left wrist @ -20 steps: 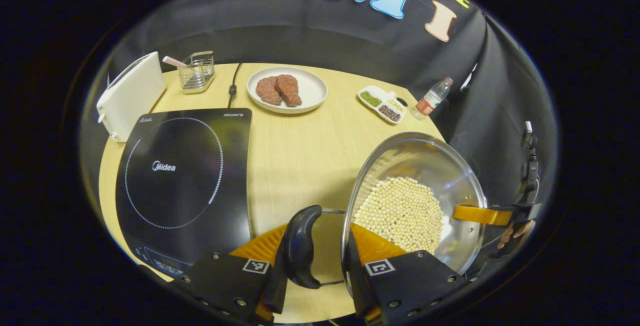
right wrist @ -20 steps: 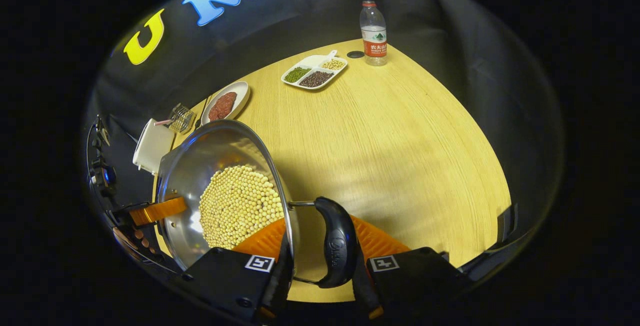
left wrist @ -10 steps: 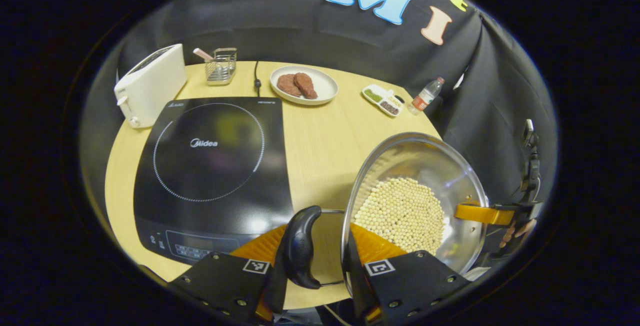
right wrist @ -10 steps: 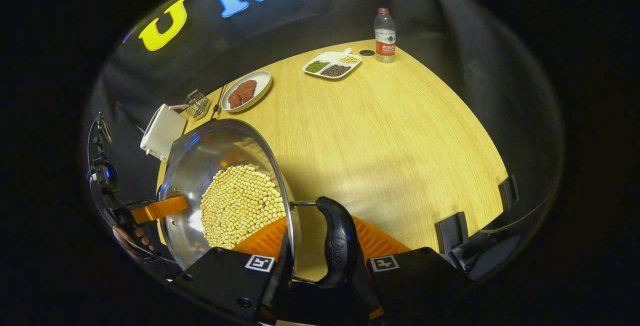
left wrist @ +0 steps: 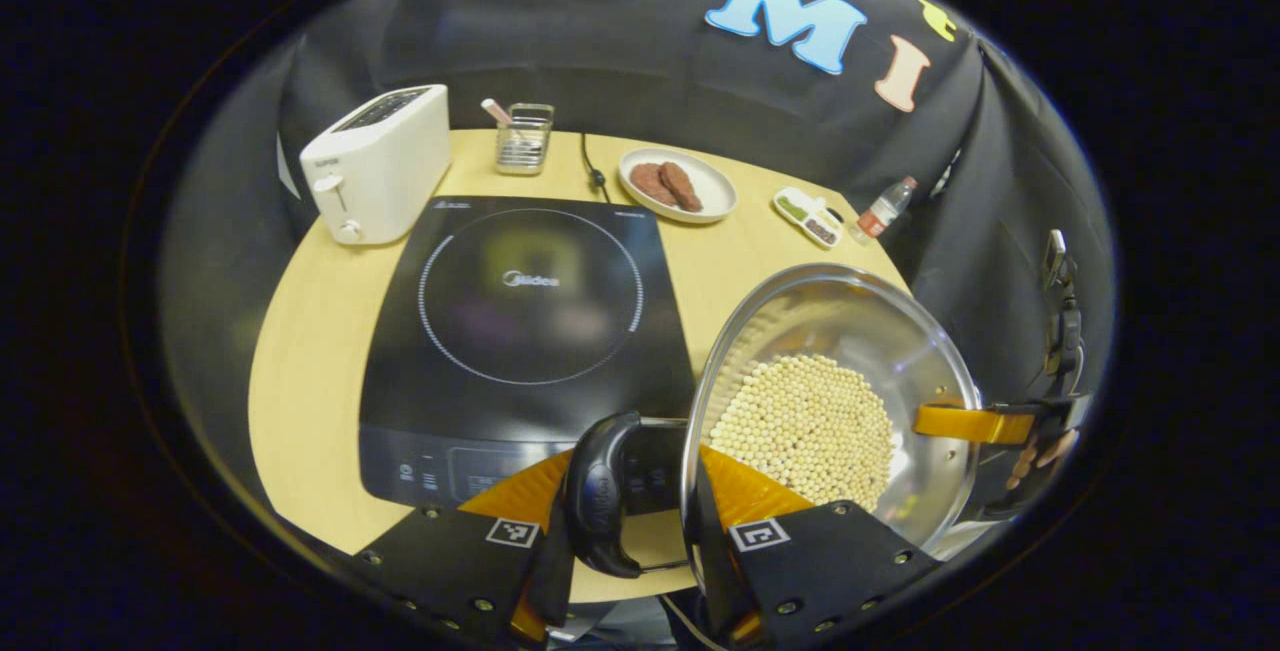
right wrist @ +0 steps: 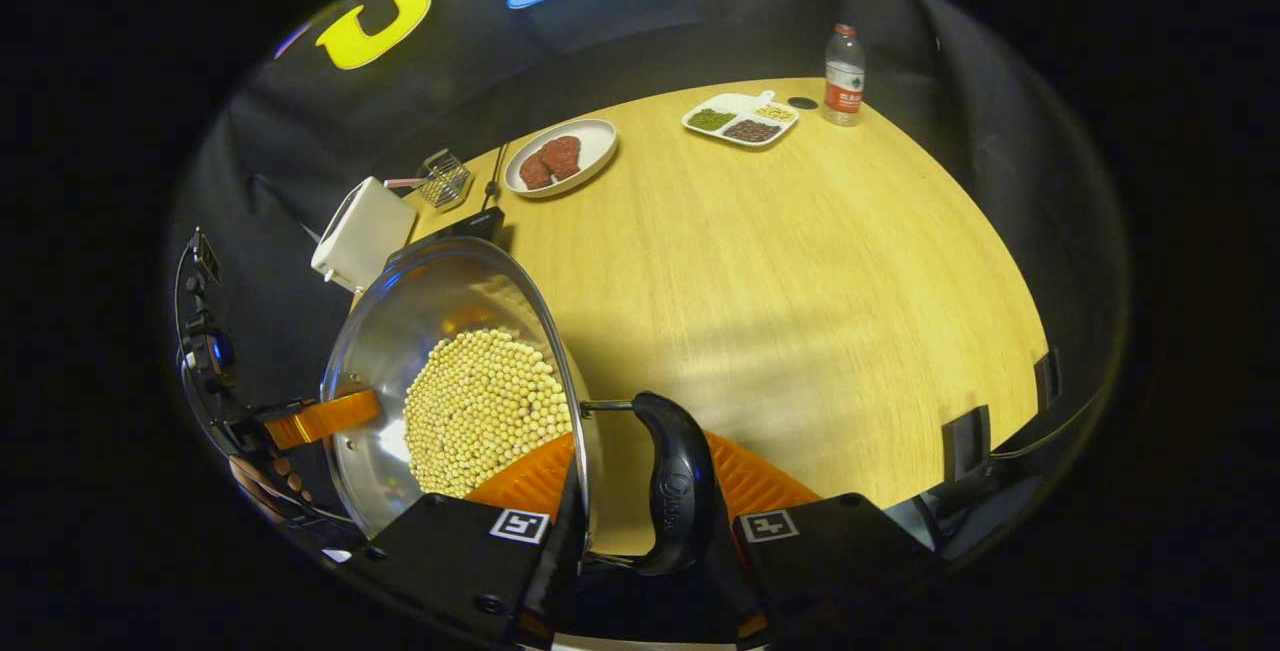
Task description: First push the handle of the pot to place it horizontally, then grasp the pot with both hands and set it on the induction cooktop.
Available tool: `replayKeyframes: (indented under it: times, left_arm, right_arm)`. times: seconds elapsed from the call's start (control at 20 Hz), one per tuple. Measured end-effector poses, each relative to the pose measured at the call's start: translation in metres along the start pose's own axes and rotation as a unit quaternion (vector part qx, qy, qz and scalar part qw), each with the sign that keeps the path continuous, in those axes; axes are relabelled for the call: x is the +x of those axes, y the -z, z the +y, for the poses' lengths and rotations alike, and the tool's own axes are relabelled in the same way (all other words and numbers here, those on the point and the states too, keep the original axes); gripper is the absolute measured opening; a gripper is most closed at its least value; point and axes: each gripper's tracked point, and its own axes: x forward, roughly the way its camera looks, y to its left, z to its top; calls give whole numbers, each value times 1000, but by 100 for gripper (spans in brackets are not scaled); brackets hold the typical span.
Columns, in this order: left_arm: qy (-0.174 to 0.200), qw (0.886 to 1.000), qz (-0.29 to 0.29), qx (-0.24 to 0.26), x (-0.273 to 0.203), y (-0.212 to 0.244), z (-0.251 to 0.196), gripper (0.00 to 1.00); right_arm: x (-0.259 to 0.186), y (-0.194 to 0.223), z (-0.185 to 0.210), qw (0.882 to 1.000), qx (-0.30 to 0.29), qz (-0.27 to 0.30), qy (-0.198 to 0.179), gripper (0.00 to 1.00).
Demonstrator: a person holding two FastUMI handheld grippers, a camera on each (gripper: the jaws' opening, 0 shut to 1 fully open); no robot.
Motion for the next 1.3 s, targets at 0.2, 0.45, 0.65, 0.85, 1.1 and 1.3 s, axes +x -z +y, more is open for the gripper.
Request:
replayKeyframes:
  times: [0.2,0.45,0.65,0.85,1.1,1.3]
  left_arm:
    - [-16,1000,-6,-12,-6,-14,39,57]
    - [-28,999,-12,-23,-4,-33,83,57]
    - [-37,999,-11,-19,9,-45,108,57]
    - [-40,999,-10,-21,25,-58,133,54]
    - [-46,998,-29,-38,36,-85,169,57]
    - [-47,997,-37,-55,42,-99,195,54]
  right_arm:
    - [17,-17,34,1000,-13,3,-15,54]
    - [39,-32,71,999,-17,7,-34,54]
    - [59,-42,89,999,-10,15,-42,54]
    - [77,-54,108,999,-15,14,-45,54]
    - [97,-87,140,998,-34,1,-53,54]
    - [111,-110,163,997,-47,-10,-60,54]
